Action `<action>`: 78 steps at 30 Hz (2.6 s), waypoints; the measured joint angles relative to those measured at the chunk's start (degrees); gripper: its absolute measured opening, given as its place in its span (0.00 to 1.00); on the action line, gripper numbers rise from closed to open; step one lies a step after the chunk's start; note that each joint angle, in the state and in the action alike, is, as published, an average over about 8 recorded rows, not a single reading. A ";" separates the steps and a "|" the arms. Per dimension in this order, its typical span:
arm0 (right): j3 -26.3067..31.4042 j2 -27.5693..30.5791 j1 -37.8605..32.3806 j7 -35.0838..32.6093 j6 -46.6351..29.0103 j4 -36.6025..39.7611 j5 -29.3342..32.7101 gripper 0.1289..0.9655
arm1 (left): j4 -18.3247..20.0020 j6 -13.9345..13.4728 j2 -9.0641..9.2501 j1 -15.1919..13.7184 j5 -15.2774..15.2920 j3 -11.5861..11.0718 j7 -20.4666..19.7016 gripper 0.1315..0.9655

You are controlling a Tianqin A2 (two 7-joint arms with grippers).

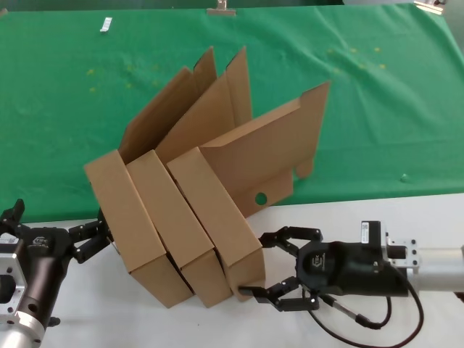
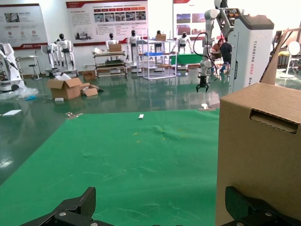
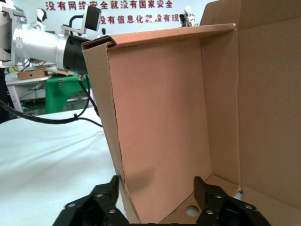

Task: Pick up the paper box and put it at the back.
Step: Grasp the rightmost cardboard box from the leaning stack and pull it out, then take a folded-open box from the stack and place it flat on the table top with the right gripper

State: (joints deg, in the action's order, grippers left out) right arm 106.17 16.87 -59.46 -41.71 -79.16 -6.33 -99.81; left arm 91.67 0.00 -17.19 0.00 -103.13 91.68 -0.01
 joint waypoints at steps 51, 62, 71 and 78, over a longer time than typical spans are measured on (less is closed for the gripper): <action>0.40 23.93 4.49 31.97 25.26 -58.05 16.45 0.03 | 0.00 0.00 0.00 0.00 0.01 0.00 -0.02 1.00; 23.75 12.63 -16.45 43.83 28.34 -45.24 43.41 0.03 | 0.00 0.00 0.00 0.00 0.01 0.00 -0.02 1.00; 29.73 1.67 -18.20 51.02 32.53 -30.01 56.68 0.03 | 0.00 0.00 0.00 0.00 0.01 0.00 -0.01 1.00; 30.99 -2.50 -16.80 50.82 35.79 -20.55 59.22 0.03 | 0.00 0.00 0.00 0.00 0.01 0.00 -0.01 1.00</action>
State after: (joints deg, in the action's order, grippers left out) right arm 137.15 14.37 -76.26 9.12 -43.37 -26.87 -40.59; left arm 91.67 0.00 -17.19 0.00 -103.11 91.68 -0.02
